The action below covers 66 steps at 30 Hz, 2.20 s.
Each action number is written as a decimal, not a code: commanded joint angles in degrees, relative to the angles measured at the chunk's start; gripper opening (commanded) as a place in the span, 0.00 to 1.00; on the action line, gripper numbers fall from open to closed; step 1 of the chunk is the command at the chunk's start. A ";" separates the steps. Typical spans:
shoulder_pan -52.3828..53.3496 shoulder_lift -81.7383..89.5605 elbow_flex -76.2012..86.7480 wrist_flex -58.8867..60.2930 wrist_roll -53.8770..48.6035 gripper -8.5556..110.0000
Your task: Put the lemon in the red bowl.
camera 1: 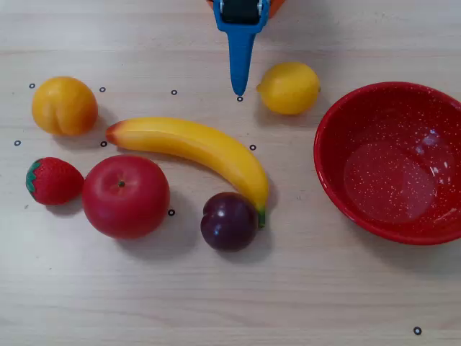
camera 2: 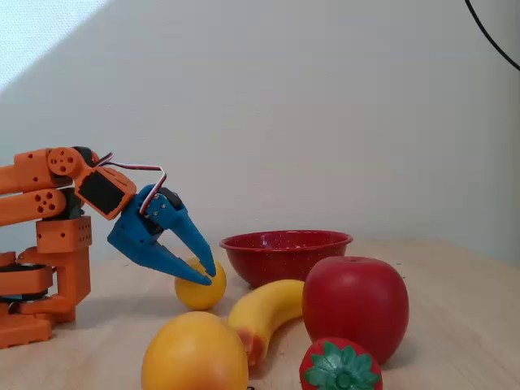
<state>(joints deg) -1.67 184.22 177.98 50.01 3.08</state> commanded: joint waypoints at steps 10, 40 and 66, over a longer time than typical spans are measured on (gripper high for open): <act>-0.88 0.88 0.79 0.44 -0.70 0.07; 0.79 -19.78 -31.99 21.53 3.08 0.07; 16.70 -58.97 -71.37 46.23 -20.65 0.12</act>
<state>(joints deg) 12.83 125.51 112.41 95.10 -14.68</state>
